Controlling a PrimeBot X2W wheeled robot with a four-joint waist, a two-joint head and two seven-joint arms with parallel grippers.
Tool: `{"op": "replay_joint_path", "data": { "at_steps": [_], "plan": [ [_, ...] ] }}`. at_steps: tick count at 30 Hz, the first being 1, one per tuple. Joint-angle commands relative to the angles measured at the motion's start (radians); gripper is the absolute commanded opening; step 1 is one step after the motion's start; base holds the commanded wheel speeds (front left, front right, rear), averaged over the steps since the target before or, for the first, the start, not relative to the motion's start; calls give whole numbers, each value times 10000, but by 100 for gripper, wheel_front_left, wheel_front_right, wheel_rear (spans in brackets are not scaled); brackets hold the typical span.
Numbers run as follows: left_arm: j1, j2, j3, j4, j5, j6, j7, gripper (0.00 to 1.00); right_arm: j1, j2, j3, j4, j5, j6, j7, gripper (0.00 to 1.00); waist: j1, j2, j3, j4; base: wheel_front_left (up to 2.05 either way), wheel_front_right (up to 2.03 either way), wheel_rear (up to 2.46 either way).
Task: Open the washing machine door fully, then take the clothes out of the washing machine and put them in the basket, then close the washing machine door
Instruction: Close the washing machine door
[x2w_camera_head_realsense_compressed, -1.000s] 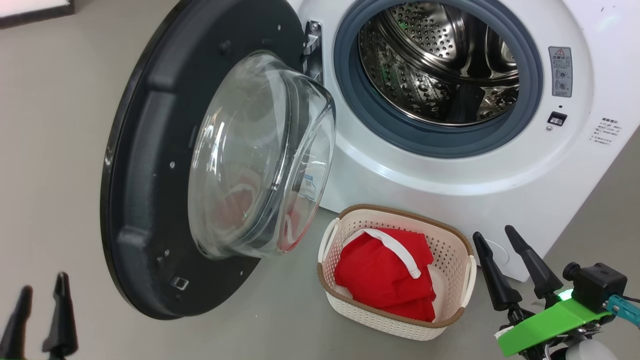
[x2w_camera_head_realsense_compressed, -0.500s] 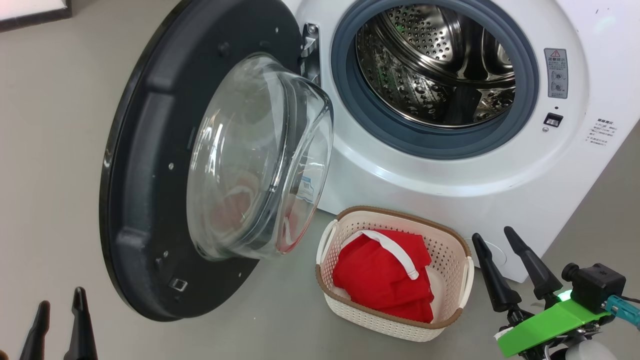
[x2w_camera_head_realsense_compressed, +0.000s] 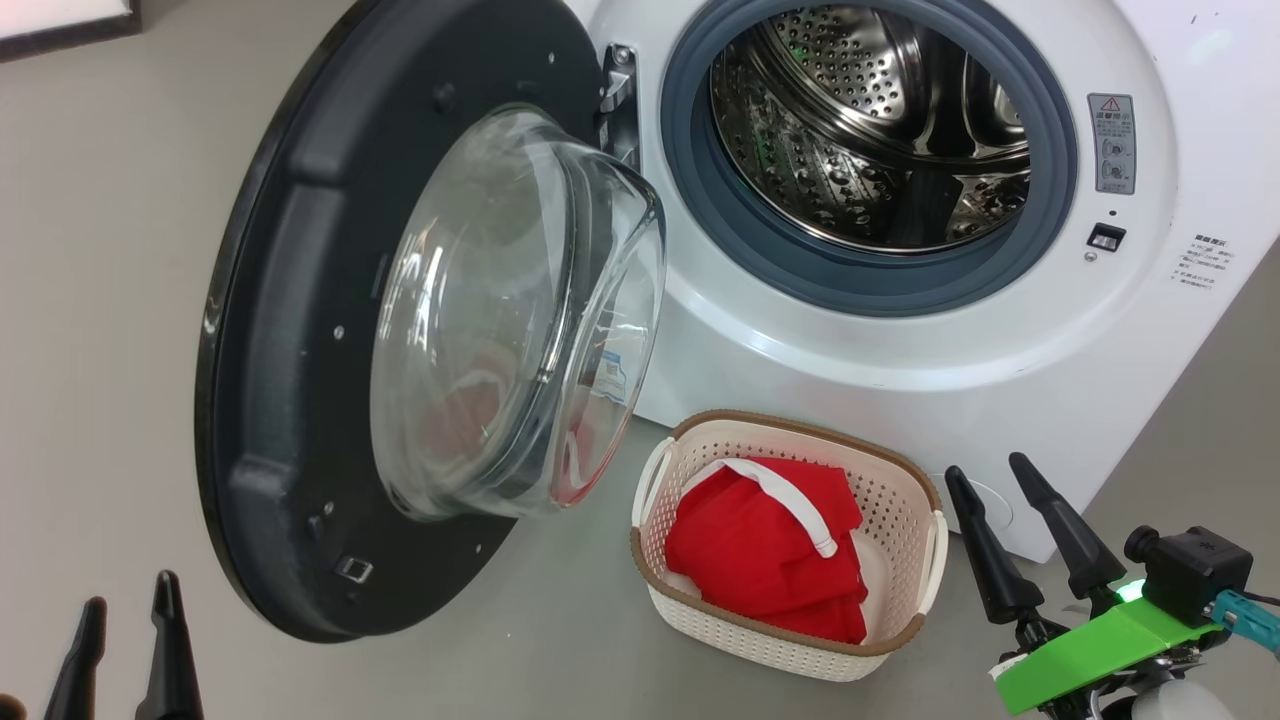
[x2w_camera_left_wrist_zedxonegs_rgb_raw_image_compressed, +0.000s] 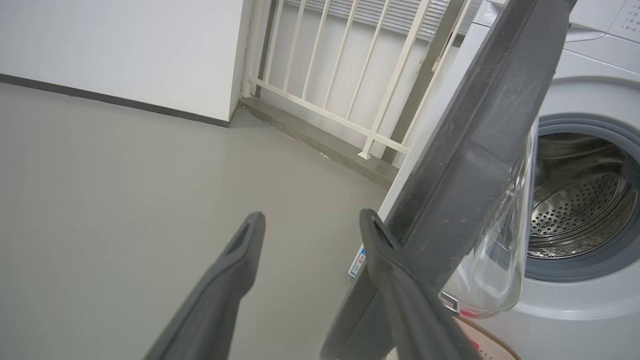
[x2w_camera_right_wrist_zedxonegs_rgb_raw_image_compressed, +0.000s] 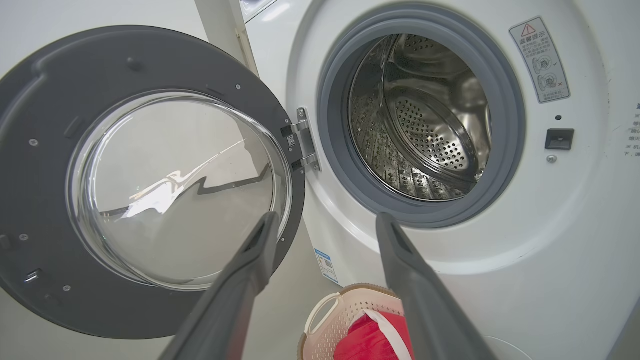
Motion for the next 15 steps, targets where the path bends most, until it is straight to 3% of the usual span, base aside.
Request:
{"op": "replay_joint_path", "data": {
  "at_steps": [1, 15],
  "plan": [
    [-232, 227, 321, -282, 76, 108, -77, 100, -82, -112, 187, -256, -97, 16, -49, 100, 0, 0, -1, -1, 0, 0, 0],
    [-183, 282, 242, -523, 100, 250, -26, 100, -88, -146, 239, -237, -116, 16, -49, 100, 0, 0, -14, -44, 0, 0, 0]
  ]
}}
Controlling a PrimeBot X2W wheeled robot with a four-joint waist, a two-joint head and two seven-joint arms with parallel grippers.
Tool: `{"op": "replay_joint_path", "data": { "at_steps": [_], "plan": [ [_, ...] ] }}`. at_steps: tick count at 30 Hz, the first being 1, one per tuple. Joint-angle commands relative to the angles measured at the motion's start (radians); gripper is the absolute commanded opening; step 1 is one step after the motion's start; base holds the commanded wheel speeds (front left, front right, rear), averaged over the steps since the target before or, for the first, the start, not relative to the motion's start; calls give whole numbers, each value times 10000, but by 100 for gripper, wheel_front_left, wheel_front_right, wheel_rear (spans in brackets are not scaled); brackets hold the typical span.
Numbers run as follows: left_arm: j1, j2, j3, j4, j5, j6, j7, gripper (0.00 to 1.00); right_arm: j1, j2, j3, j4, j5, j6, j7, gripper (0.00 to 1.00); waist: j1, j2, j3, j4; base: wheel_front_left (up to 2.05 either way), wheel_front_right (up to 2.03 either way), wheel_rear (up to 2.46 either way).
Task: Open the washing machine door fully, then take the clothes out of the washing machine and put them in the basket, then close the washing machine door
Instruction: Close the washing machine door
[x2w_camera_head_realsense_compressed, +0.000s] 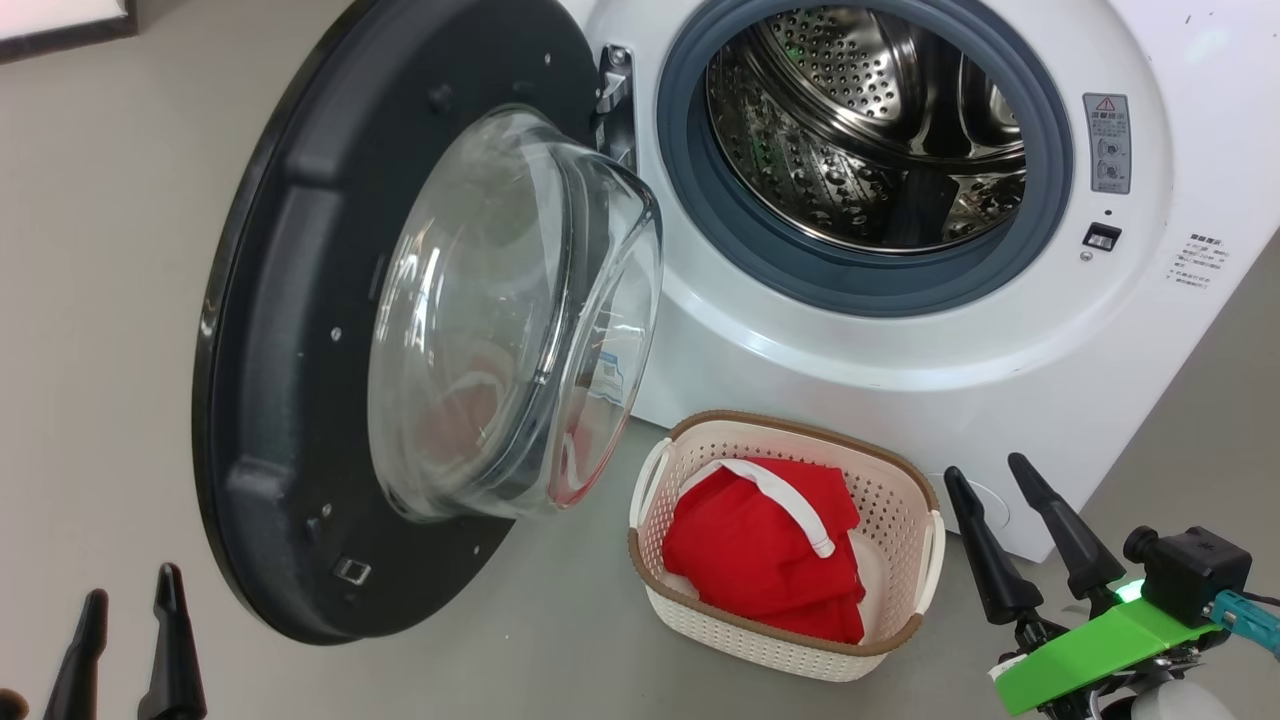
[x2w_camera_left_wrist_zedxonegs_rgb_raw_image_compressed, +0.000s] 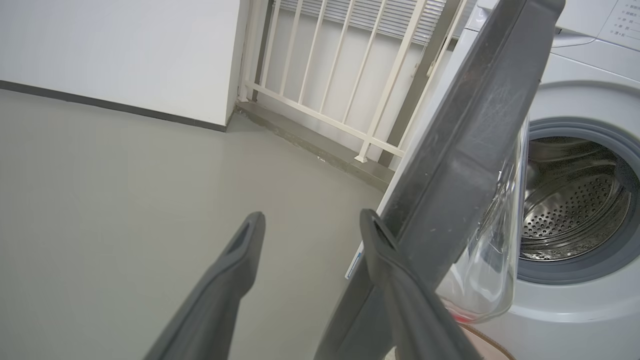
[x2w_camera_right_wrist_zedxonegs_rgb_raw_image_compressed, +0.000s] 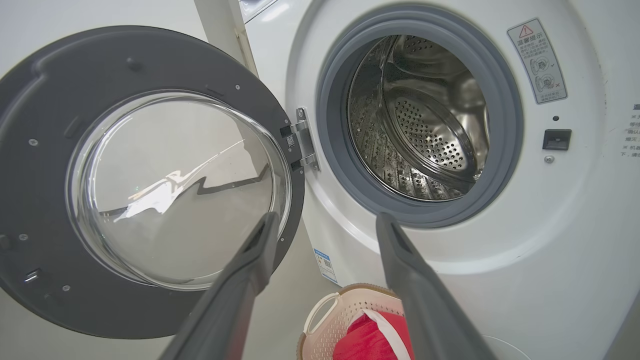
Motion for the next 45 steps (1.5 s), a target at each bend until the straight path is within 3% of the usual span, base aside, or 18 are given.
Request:
{"op": "replay_joint_path", "data": {
  "at_steps": [1, 13, 14, 15, 16, 18, 19, 28, 36, 39, 45],
  "plan": [
    [-179, 271, 327, -317, 83, 84, -27, 100, -87, -147, 217, -236, -116, 16, -49, 100, 0, -1, -12, -7, 0, 0, 0],
    [-239, 462, 365, -693, 56, 151, 68, 100, -100, -141, 262, -220, -84, 16, -49, 100, 0, -1, -30, -147, 0, 0, 0],
    [-261, 501, 375, -749, 53, 153, 96, 89, -101, -138, 261, -221, -82, 16, -49, 100, 0, -1, -26, -162, 0, 0, 0],
    [-282, 546, 385, -805, 58, 157, 125, 71, -101, -131, 259, -223, -85, 16, -49, 100, 0, -1, -23, -176, 0, 0, 0],
    [-304, 588, 402, -861, 57, 168, 157, 42, -101, -120, 256, -225, -90, 16, -49, 100, 0, -1, -19, -191, 0, 0, 0],
    [-365, 654, 461, -976, 13, 182, 204, 7, -106, -101, 246, -227, -96, 16, -49, 100, 0, -1, -11, -221, 0, 0, 0],
    [-409, 700, 503, -1033, -18, 186, 238, 0, -103, -93, 239, -229, -97, 16, -49, 100, 0, -1, -9, -232, 0, 0, 0],
    [-1503, 1360, 1062, -1491, -873, -7, 976, 0, -121, -74, 173, -254, -111, 16, -49, 100, 0, -1, 22, -349, 0, 0, 0],
    [-2912, 1744, 1837, -1189, -2857, -166, 2203, 0, -131, -67, 166, -267, -120, 16, -49, 100, 0, -1, 3, -704, 0, 0, 0],
    [-3346, 1759, 2186, -887, -3888, -66, 2840, 0, -107, -83, 152, -253, -110, 16, -49, 100, 0, -1, -5, -867, 0, 0, 0],
    [-4025, 1792, 2768, -106, -5836, 546, 4376, 0, -106, -106, 138, -248, -93, 16, -49, 100, 0, -1, 9, -1222, 0, 0, 0]
  ]
}}
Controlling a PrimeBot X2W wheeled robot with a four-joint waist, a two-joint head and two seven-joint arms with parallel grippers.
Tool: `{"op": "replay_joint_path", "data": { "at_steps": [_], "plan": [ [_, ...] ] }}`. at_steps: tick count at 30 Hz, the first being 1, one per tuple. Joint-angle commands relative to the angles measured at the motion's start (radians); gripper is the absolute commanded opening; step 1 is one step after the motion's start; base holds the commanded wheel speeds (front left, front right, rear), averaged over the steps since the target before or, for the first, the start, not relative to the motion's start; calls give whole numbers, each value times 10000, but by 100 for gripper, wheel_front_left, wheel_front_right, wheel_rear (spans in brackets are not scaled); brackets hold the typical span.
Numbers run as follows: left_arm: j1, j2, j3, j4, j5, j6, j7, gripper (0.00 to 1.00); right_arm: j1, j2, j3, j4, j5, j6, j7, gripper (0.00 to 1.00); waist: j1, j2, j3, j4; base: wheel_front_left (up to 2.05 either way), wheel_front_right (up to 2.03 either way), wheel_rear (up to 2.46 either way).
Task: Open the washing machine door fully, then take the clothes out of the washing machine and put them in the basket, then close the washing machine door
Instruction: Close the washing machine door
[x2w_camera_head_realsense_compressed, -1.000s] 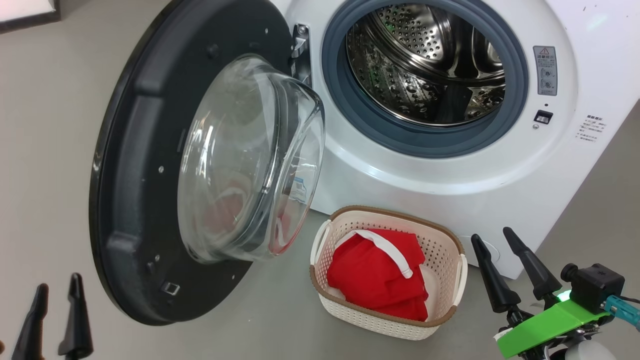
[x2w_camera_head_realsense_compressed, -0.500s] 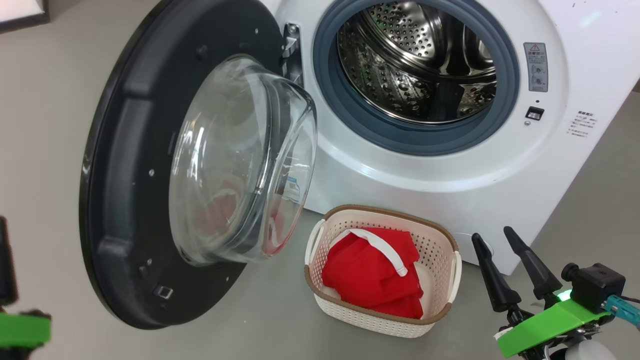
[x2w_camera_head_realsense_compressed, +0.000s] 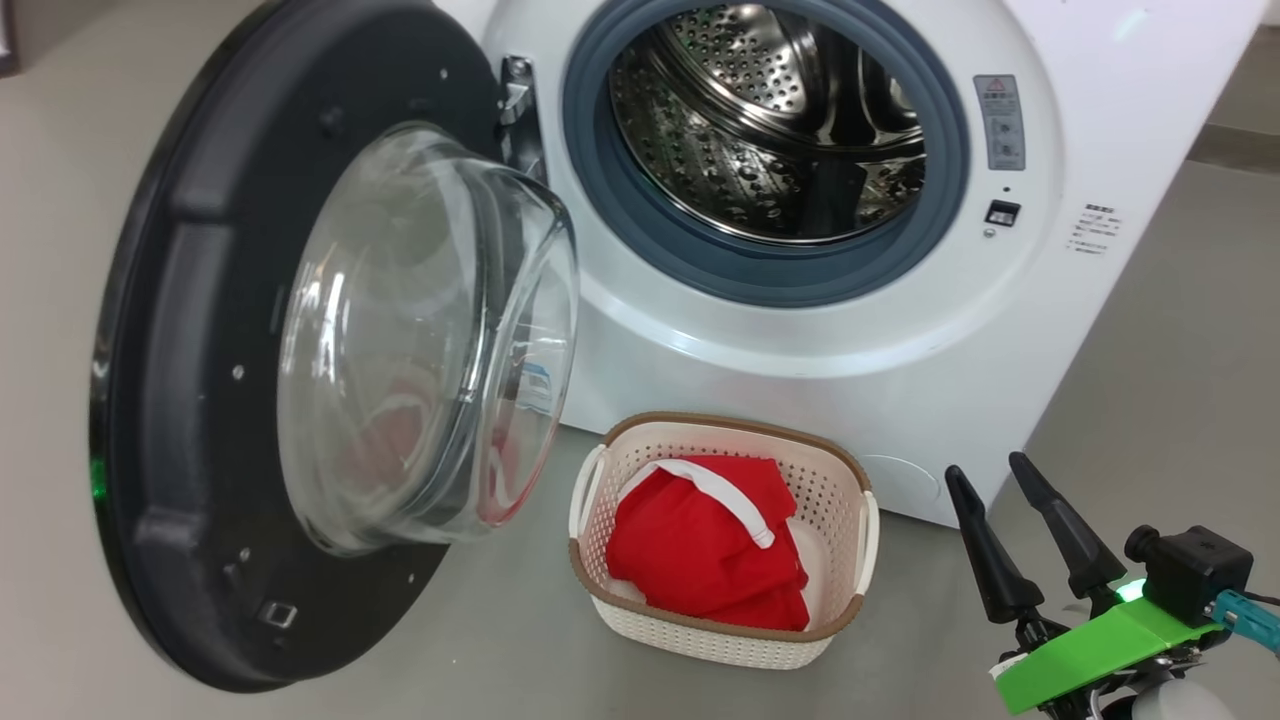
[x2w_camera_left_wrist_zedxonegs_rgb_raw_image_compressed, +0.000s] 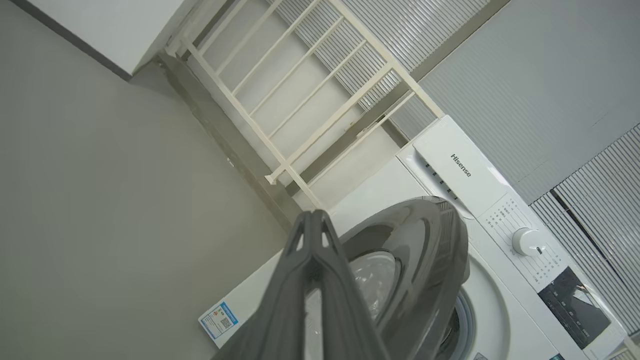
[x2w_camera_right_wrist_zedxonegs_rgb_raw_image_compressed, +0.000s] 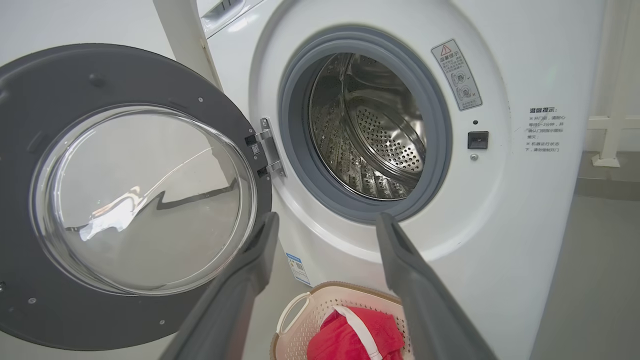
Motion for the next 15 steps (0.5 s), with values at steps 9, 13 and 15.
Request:
{"op": "replay_joint_path", "data": {
  "at_steps": [9, 13, 15],
  "plan": [
    [-1160, 269, 986, 374, -2452, 1581, 2149, 0, -48, -102, 121, -250, -103, 16, -48, 100, 0, -1, 37, -504, 0, 0, 0],
    [-1080, 262, 882, 255, -2980, 1968, 2959, 0, -58, -115, 94, -232, -77, 16, -48, 100, 0, -1, 33, -661, 0, 0, 0],
    [-1035, 263, 762, 108, -3197, 2194, 3372, 0, -47, -127, 87, -227, -66, 16, -48, 100, 0, -1, 24, -720, 0, 0, 0]
  ]
}}
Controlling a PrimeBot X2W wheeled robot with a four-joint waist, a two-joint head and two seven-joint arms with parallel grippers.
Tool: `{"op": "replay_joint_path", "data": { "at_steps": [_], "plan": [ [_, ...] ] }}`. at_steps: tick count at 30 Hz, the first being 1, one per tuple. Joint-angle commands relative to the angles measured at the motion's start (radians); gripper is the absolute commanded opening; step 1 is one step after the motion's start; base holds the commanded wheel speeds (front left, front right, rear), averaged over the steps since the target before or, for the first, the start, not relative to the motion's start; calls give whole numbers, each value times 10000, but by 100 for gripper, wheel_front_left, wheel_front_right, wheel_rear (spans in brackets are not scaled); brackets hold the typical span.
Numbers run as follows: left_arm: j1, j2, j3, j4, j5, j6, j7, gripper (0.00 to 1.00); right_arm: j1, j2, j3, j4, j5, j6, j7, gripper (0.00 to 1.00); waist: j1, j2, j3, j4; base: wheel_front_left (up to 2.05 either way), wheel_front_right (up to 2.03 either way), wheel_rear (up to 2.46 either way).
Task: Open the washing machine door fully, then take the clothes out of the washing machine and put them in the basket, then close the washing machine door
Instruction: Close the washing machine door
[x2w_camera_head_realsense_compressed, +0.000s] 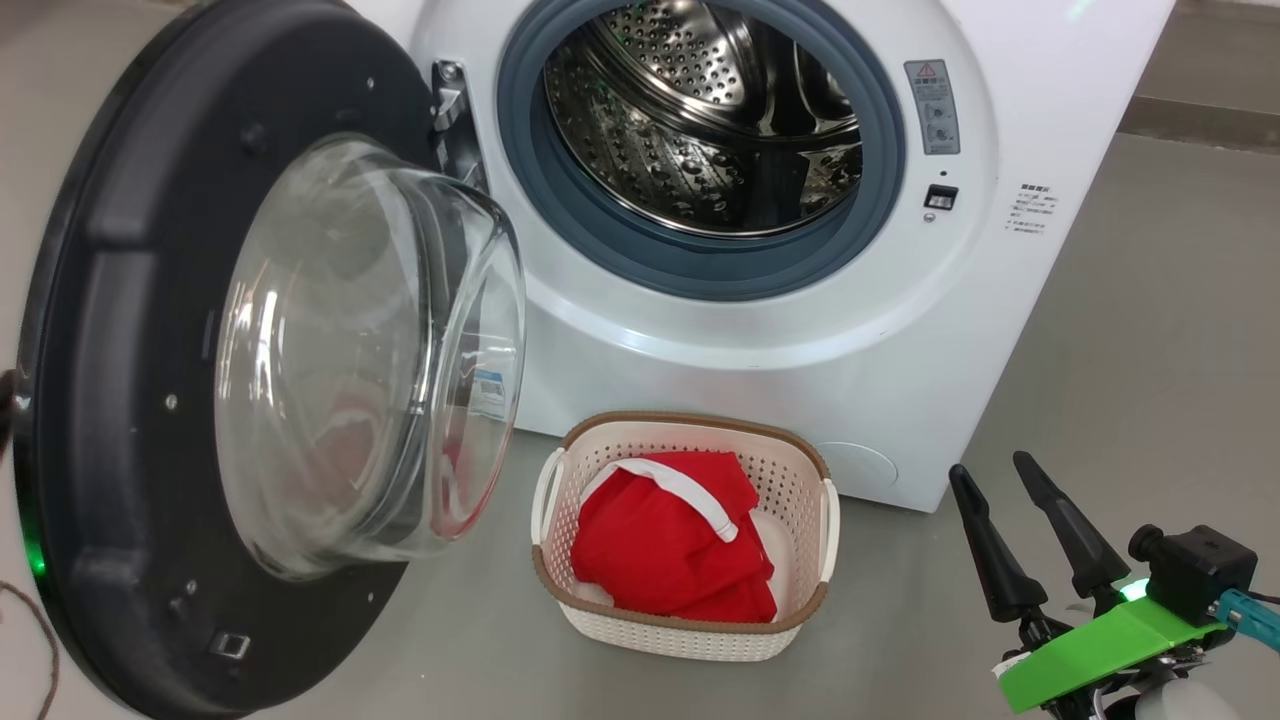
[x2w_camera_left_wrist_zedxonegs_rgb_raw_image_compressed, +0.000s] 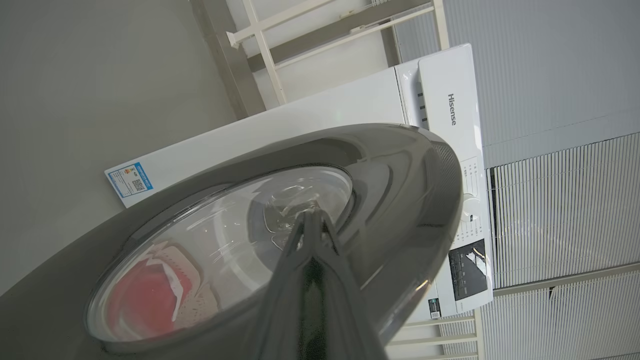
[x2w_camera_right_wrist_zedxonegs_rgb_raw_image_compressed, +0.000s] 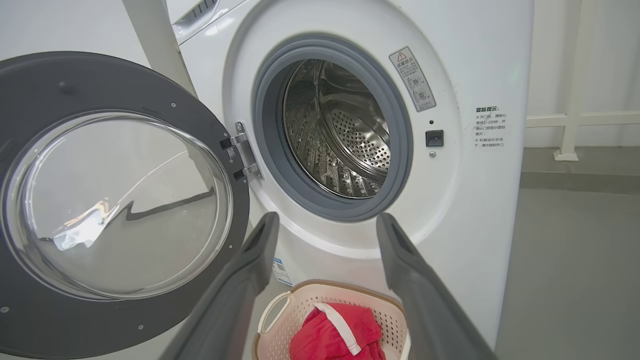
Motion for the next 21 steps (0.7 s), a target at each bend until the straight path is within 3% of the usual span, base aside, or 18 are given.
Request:
{"op": "replay_joint_path", "data": {
  "at_steps": [1, 8, 21],
  "plan": [
    [-299, 529, 249, -368, -71, 99, 172, 0, -41, -127, 137, -236, -61, 16, -49, 100, 0, 0, -9, -43, 0, 0, 0],
    [-140, 660, -239, -1187, -483, 753, 1304, 0, -26, -144, 139, -243, -63, 16, -49, 100, 0, 0, -45, -178, 0, 0, 0],
    [281, 185, -1253, -2820, -607, 1010, 1989, 0, -53, -74, 178, -256, -80, 16, -49, 100, 0, 0, -24, -689, 0, 0, 0]
  ]
}}
